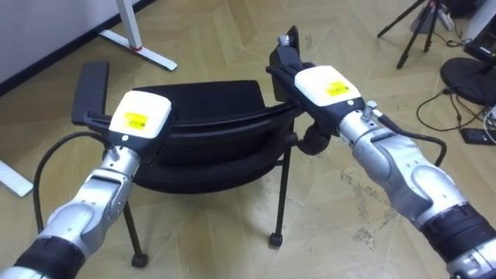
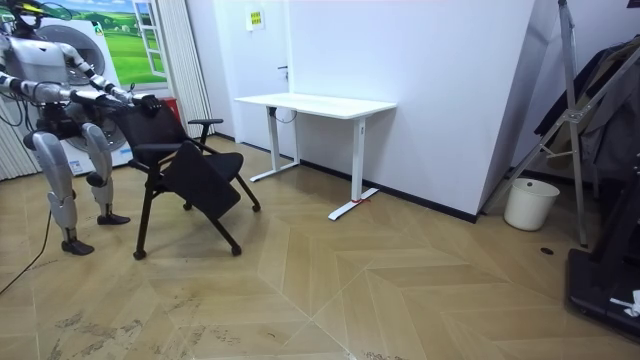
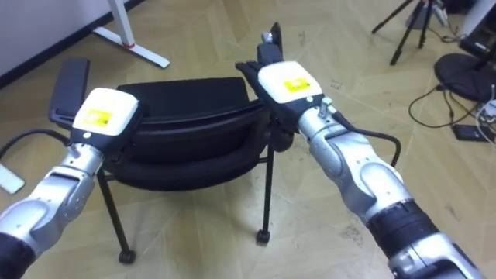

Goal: Push chair

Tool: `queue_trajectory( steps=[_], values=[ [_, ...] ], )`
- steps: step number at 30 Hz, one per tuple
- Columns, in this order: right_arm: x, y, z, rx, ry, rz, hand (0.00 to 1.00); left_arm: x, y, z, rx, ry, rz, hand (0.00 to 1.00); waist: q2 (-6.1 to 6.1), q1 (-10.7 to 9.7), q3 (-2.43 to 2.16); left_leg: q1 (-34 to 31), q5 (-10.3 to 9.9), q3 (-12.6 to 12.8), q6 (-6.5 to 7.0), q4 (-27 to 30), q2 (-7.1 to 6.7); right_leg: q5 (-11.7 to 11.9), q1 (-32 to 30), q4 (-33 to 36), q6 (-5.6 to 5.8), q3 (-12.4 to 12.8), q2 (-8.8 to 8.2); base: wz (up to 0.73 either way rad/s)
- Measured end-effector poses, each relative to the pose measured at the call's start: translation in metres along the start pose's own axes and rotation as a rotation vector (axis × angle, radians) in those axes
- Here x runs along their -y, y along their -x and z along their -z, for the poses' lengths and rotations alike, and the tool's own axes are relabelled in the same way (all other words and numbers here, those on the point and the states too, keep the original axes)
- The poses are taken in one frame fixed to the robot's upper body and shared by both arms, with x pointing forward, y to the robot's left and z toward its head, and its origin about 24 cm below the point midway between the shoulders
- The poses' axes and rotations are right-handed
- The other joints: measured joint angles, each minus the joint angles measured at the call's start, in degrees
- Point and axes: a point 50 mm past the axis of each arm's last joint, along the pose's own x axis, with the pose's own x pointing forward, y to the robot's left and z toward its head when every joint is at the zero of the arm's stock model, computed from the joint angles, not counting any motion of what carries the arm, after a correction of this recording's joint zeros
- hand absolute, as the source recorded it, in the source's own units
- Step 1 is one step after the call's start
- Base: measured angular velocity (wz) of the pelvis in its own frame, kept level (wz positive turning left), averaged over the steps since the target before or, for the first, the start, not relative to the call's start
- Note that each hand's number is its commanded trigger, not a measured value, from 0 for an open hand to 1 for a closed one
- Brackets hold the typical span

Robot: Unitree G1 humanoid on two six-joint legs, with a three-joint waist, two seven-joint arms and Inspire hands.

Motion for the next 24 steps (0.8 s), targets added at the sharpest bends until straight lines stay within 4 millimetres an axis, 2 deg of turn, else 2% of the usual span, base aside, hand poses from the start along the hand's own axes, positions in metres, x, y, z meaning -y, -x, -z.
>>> queue_trajectory(
  steps=[7,12,15,24],
  values=[
    [0.000,-0.004,-0.003,-0.007,0.026,-0.030,0.00,-0.002,-0.006,-0.012,0.028,-0.002,-0.016,1.00,0.10,1.6,0.02,-0.5,0.1,-1.4,-0.16,0.0,0.07,0.0,0.1,-0.2,-0.02,-1.1,-0.03,0.07],
    [-0.006,-0.010,-0.004,-0.015,0.044,-0.080,0.00,-0.002,-0.010,-0.019,0.049,-0.002,-0.011,1.00,0.14,1.6,0.13,-0.4,0.1,-2.9,-0.16,-0.2,0.09,0.0,1.0,-0.4,-0.02,-2.6,-0.08,0.15],
    [-0.005,-0.013,0.000,-0.033,0.054,-0.092,0.00,-0.003,-0.012,-0.023,0.062,-0.002,-0.015,1.00,0.26,2.2,0.25,-0.4,0.1,-3.2,-0.16,-0.3,0.08,0.0,1.1,-0.4,-0.02,-2.7,-0.08,0.06],
    [-0.012,-0.017,0.000,-0.054,0.070,-0.069,0.00,-0.003,-0.015,-0.026,0.079,0.001,-0.013,1.00,0.03,2.1,0.54,-0.2,0.2,-4.6,-0.22,-0.3,-0.12,0.0,3.5,-2.7,-0.01,-4.1,-0.08,0.08]
  ],
)
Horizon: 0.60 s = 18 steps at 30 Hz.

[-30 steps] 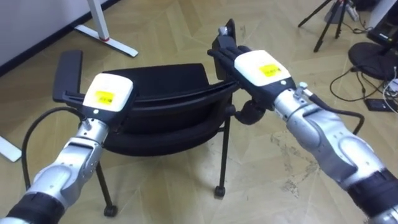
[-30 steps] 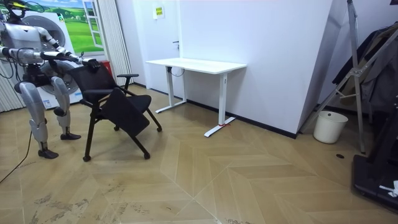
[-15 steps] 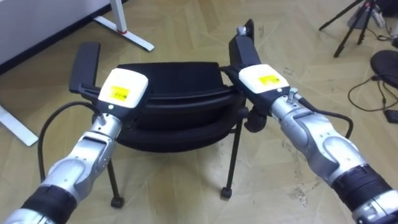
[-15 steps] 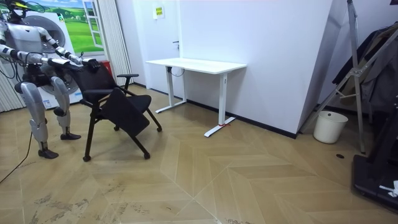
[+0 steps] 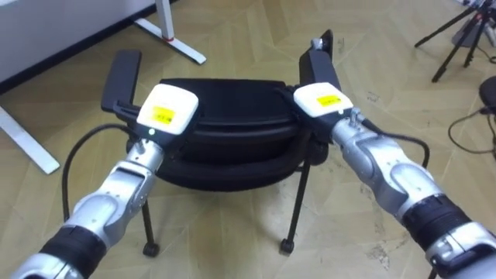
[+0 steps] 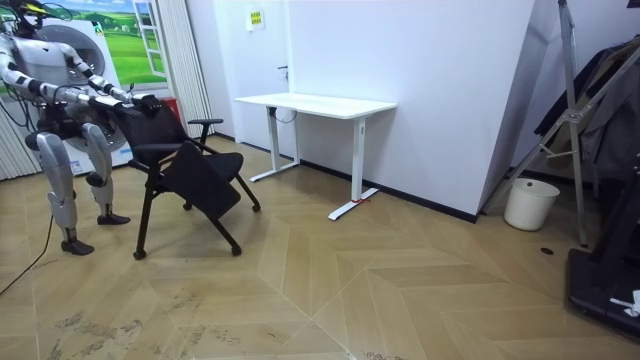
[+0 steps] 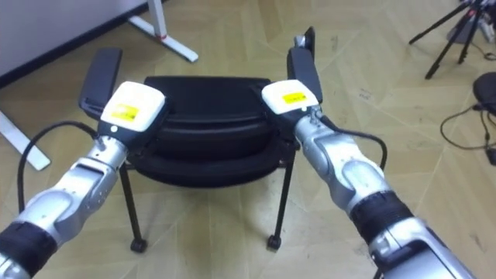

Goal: Push chair

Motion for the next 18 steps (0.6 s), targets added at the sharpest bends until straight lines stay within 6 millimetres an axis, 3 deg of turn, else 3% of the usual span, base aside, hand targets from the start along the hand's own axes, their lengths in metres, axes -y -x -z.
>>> queue_trajectory(
  steps=[10,11,13,18],
  values=[
    [0.005,-0.011,-0.007,-0.020,0.020,0.014,0.00,-0.003,-0.005,-0.003,0.008,0.001,-0.017,1.00,0.11,0.8,-0.02,-0.7,0.1,-0.8,-0.13,0.1,-0.19,0.0,-0.7,-0.5,0.00,-0.2,-0.14,0.00],
    [0.005,-0.011,-0.008,-0.022,0.021,0.015,0.07,-0.003,-0.005,-0.003,0.009,0.001,-0.018,1.00,0.11,0.8,-0.03,-0.7,0.1,-0.9,-0.13,0.1,-0.19,0.0,-0.7,-0.5,0.00,-0.2,-0.14,0.04],
    [0.005,-0.011,-0.008,-0.021,0.025,0.018,0.97,-0.003,-0.005,-0.004,0.013,0.001,-0.018,1.00,0.10,0.9,-0.02,-0.7,0.1,-1.2,-0.13,0.1,-0.20,0.0,-0.8,-0.4,0.00,-0.3,-0.14,0.00],
    [0.005,-0.012,-0.009,-0.029,0.030,0.019,1.00,-0.003,-0.006,-0.003,0.013,-0.001,-0.017,1.00,0.09,0.9,-0.03,-0.9,0.1,-2.0,-0.13,0.1,-0.28,0.0,-0.8,-0.5,0.00,-0.5,-0.16,0.00]
  ],
)
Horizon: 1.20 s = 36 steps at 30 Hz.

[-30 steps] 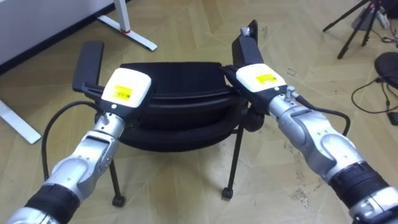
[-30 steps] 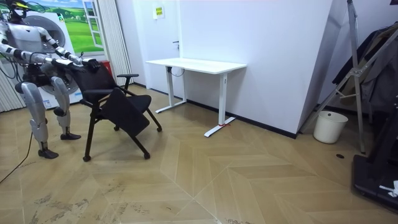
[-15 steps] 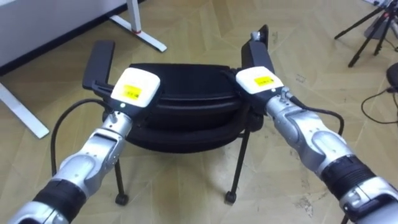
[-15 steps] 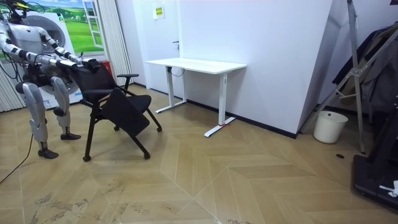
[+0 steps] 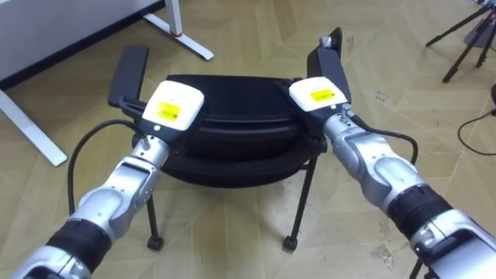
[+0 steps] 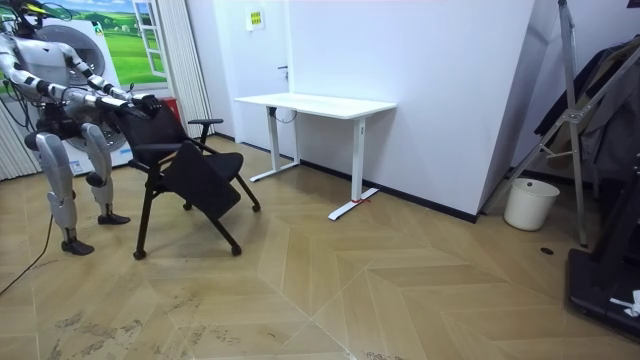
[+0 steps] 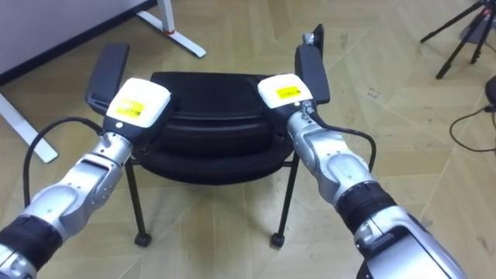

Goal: Push chair

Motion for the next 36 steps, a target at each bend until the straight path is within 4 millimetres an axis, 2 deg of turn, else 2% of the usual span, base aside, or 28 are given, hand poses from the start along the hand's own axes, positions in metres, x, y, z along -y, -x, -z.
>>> queue_trajectory(
  steps=[23,27,29,30,36],
  values=[
    [-0.006,0.003,0.008,0.024,0.075,0.056,1.00,0.000,-0.007,-0.001,0.000,0.004,0.007,1.00,0.11,-0.3,0.16,-0.6,0.0,-1.1,-0.05,0.6,-0.12,0.0,0.2,-0.1,-0.01,-0.8,-0.14,0.01],
    [-0.008,0.003,0.010,0.022,0.076,0.072,1.00,0.000,-0.010,-0.002,0.005,0.007,0.010,1.00,0.23,-0.4,0.57,-0.6,0.0,-1.6,-0.05,0.8,-0.13,0.0,0.6,-0.1,-0.01,-0.9,-0.14,0.05],
    [-0.007,0.004,0.012,0.016,0.073,0.080,1.00,-0.001,-0.012,-0.002,0.007,0.007,0.010,1.00,0.23,-0.2,1.10,-0.7,0.0,-1.6,-0.05,1.0,-0.13,0.0,0.8,-0.1,-0.01,-0.9,-0.14,0.04],
    [-0.006,0.004,0.013,0.013,0.072,0.093,1.00,-0.003,-0.014,-0.002,0.009,0.007,0.003,1.00,0.16,-0.1,1.51,-0.9,0.0,-1.6,-0.05,1.2,-0.14,0.0,0.8,-0.1,-0.01,-0.9,-0.17,0.00],
    [-0.007,0.005,0.017,0.011,0.067,0.129,1.00,-0.007,-0.017,-0.001,0.016,0.007,-0.010,1.00,-0.01,-0.2,1.58,-2.6,0.0,-2.1,-0.05,2.9,-0.16,-0.1,-0.2,0.2,-0.21,-1.5,-0.22,0.05]
  ],
)
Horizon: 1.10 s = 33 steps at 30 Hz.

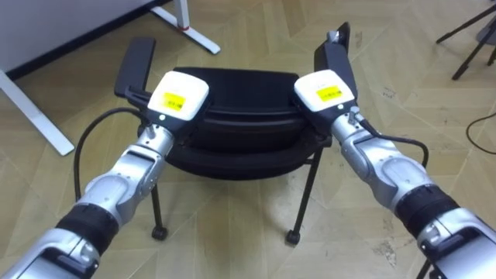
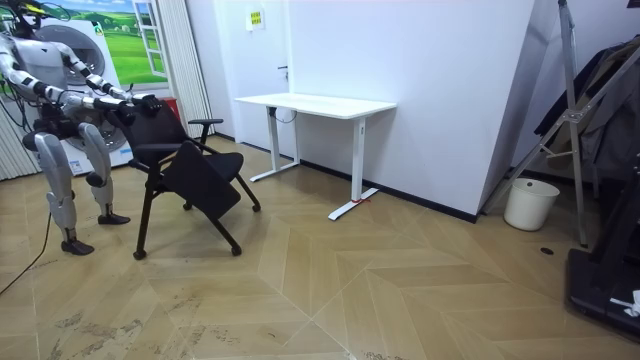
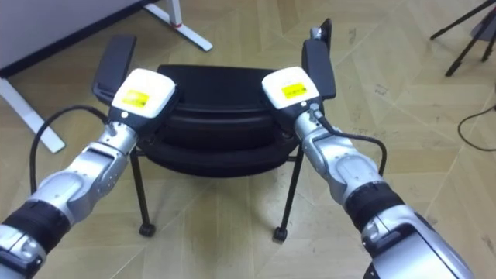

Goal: Push chair

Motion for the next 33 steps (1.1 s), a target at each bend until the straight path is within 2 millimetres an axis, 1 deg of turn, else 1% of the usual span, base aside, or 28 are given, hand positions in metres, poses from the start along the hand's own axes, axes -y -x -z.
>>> queue_trajectory(
  steps=[6,8,9,10,11,12,13,14,15,16,17,18,19,20,21,22,23,24,25,26,27,28,29,30,31,32,33],
  values=[
    [-0.001,0.000,0.003,-0.008,-0.007,0.033,1.00,-0.003,-0.005,0.000,0.007,-0.006,-0.004,1.00,-0.21,0.1,0.08,-1.3,0.0,-0.3,0.00,1.3,0.11,-0.1,-1.1,1.2,-0.22,-0.4,-0.15,0.03],
    [-0.003,0.001,0.004,-0.011,-0.010,0.034,1.00,-0.002,-0.006,-0.001,0.006,-0.005,0.003,1.00,-0.34,0.2,0.31,-1.9,0.0,-0.3,-0.04,2.7,0.36,-0.4,-1.1,2.2,-0.58,-1.0,-0.15,0.10],
    [-0.005,0.001,0.005,-0.014,-0.014,0.034,1.00,-0.002,-0.008,-0.001,0.009,-0.004,0.007,1.00,-0.48,0.4,0.48,-2.9,-0.1,-0.3,-0.14,4.9,0.57,-0.7,-1.5,3.3,-1.11,-1.2,-0.15,0.14],
    [-0.004,0.000,0.005,-0.014,-0.015,0.040,1.00,-0.003,-0.010,-0.001,0.009,-0.005,0.006,1.00,-0.53,0.4,0.77,-4.3,-0.3,-0.3,-0.36,7.8,0.92,-1.1,-2.2,5.0,-1.73,-1.6,-0.13,0.14],
    [-0.004,-0.001,0.004,-0.013,-0.016,0.041,1.00,-0.002,-0.011,-0.001,0.007,-0.004,0.005,1.00,-0.53,0.3,0.81,-5.4,-0.3,-0.3,-0.42,9.5,1.04,-1.6,-2.7,6.0,-2.13,-1.8,-0.16,0.21],
    [-0.003,-0.002,0.003,-0.015,-0.015,0.045,1.00,-0.002,-0.013,0.001,-0.004,-0.006,0.004,1.00,-0.46,0.0,1.00,-7.8,-0.3,-0.3,-0.42,13.9,1.26,-2.6,-3.4,8.3,-2.57,-2.4,-0.40,0.33],
    [-0.004,-0.001,0.005,-0.021,-0.017,0.050,1.00,-0.002,-0.016,-0.001,-0.009,0.002,0.005,1.00,-0.43,-0.1,1.22,-10.2,-0.3,-0.3,-0.42,18.9,1.52,-4.2,-3.9,10.5,-2.97,-3.6,-0.76,0.44],
    [-0.004,-0.001,0.005,-0.027,-0.024,0.051,1.00,0.000,-0.018,-0.001,-0.018,0.004,0.010,1.00,-0.21,-0.3,1.39,-12.6,-0.3,-0.3,-0.42,24.4,2.03,-6.2,-3.8,12.5,-3.06,-4.9,-0.93,0.35],
    [-0.005,-0.001,0.006,-0.029,-0.025,0.052,1.00,-0.001,-0.020,-0.004,-0.016,0.010,0.007,1.00,-0.03,-0.4,1.51,-13.8,-0.3,-0.5,-0.41,27.4,2.36,-7.3,-3.8,13.5,-3.18,-5.5,-0.92,0.28],
    [-0.003,-0.001,0.008,-0.030,-0.024,0.062,1.00,-0.001,-0.020,-0.002,-0.025,0.010,0.003,1.00,0.70,-0.1,1.98,-16.2,-0.3,-0.7,-0.39,32.8,3.41,-9.7,-3.9,16.1,-3.58,-6.1,-0.64,0.19],
    [-0.002,0.000,0.008,-0.025,-0.016,0.074,1.00,0.000,-0.020,-0.003,-0.032,0.018,-0.003,1.00,1.48,0.0,2.42,-18.2,0.2,-0.6,-0.33,37.5,4.56,-11.7,-4.3,19.0,-4.14,-6.2,-0.88,0.18],
    [-0.001,-0.001,0.008,-0.020,-0.010,0.078,1.00,0.000,-0.019,-0.002,-0.035,0.023,-0.003,1.00,1.68,0.1,2.54,-19.3,0.7,-0.6,-0.25,39.6,4.99,-12.6,-4.6,20.5,-4.39,-6.3,-0.90,0.18],
    [-0.001,-0.001,0.007,-0.017,-0.006,0.081,1.00,0.000,-0.019,-0.002,-0.040,0.031,-0.003,1.00,1.79,0.1,2.63,-21.2,2.3,-0.7,-0.08,43.0,5.18,-14.4,-5.1,23.1,-4.82,-6.3,-1.20,0.16],
    [0.000,-0.001,0.006,-0.014,-0.006,0.084,1.00,0.001,-0.019,-0.002,-0.044,0.035,0.000,1.00,1.74,0.1,2.65,-22.0,2.9,-0.6,-0.02,44.2,5.13,-15.1,-5.3,24.2,-5.02,-6.3,-1.52,0.29],
    [0.001,-0.001,0.007,-0.013,-0.004,0.089,1.00,0.001,-0.019,-0.003,-0.045,0.045,-0.001,1.00,1.52,-0.4,2.73,-23.2,1.8,-0.5,0.16,44.3,4.60,-16.5,-5.8,26.0,-5.34,-6.2,-2.06,0.33],
    [0.004,-0.001,0.011,-0.015,0.003,0.099,1.00,-0.002,-0.022,-0.005,-0.040,0.051,-0.014,1.00,1.59,-0.6,2.79,-25.1,-0.2,0.5,0.14,40.8,3.60,-17.2,-7.0,27.5,-5.46,-5.8,-2.27,0.25],
    [0.005,-0.001,0.013,-0.017,0.007,0.102,1.00,-0.003,-0.023,-0.006,-0.037,0.052,-0.019,1.00,1.80,-0.3,2.73,-25.8,-0.5,1.4,0.34,38.2,3.27,-17.5,-7.4,28.0,-5.57,-5.7,-2.55,-0.08],
    [0.006,0.001,0.017,-0.024,0.017,0.100,1.00,-0.003,-0.023,-0.009,-0.032,0.059,-0.022,1.00,1.93,0.4,2.64,-26.6,-0.2,2.8,0.40,31.5,2.51,-17.9,-7.7,28.5,-5.52,-5.5,-2.74,-0.28],
    [0.005,0.001,0.018,-0.024,0.019,0.098,1.00,-0.002,-0.023,-0.011,-0.027,0.063,-0.022,1.00,2.56,0.4,2.33,-27.2,1.3,3.9,0.36,25.0,1.63,-18.5,-7.9,29.2,-5.04,-5.5,-2.73,-0.28],
    [0.005,0.001,0.018,-0.026,0.018,0.098,1.00,-0.002,-0.023,-0.012,-0.027,0.065,-0.021,1.00,2.79,0.4,2.34,-27.2,3.2,4.0,1.56,24.2,1.38,-19.0,-8.0,29.7,-4.73,-5.2,-2.83,-0.19],
    [0.003,0.002,0.018,-0.032,0.013,0.094,1.00,-0.001,-0.022,-0.011,-0.027,0.064,-0.017,1.00,2.77,0.5,1.85,-26.9,4.0,4.3,3.10,24.2,0.60,-19.8,-8.0,30.4,-3.70,-4.3,-3.25,-0.16],
    [0.004,0.001,0.018,-0.033,0.007,0.105,1.00,-0.004,-0.023,-0.010,-0.025,0.058,-0.029,1.00,2.16,0.5,1.54,-26.8,3.7,4.8,3.54,23.8,-0.17,-20.0,-8.6,30.3,-2.88,-4.0,-3.87,-0.15],
    [0.006,0.001,0.018,-0.035,0.006,0.116,1.00,-0.006,-0.024,-0.009,-0.023,0.051,-0.040,1.00,1.93,0.6,1.60,-26.9,3.7,5.2,3.71,23.6,-0.28,-19.9,-8.9,30.2,-2.58,-3.6,-4.01,-0.16],
    [0.007,0.000,0.018,-0.039,0.004,0.132,1.00,-0.009,-0.025,-0.007,-0.018,0.040,-0.052,1.00,1.65,0.8,1.59,-27.0,4.0,5.9,4.39,23.6,-0.48,-19.7,-9.2,29.8,-2.26,-3.0,-4.23,-0.25],
    [0.007,0.000,0.018,-0.043,0.006,0.144,1.00,-0.011,-0.025,-0.007,-0.015,0.037,-0.056,1.00,1.13,1.2,1.35,-27.0,3.5,6.1,5.20,23.6,-1.62,-19.9,-9.5,29.8,-1.76,-2.4,-5.00,-0.21],
    [0.008,0.000,0.018,-0.045,0.007,0.151,1.00,-0.012,-0.026,-0.007,-0.013,0.036,-0.060,1.00,0.94,1.2,1.31,-26.9,3.1,6.1,5.39,23.7,-2.08,-20.1,-9.4,29.8,-1.45,-2.3,-5.44,-0.13],
    [0.009,0.001,0.019,-0.051,0.006,0.165,1.00,-0.014,-0.028,-0.007,-0.010,0.035,-0.064,1.00,0.63,1.1,1.36,-26.7,2.4,6.3,6.18,23.7,-2.59,-20.3,-9.3,29.9,-0.85,-1.9,-6.14,-0.11]
  ],
)
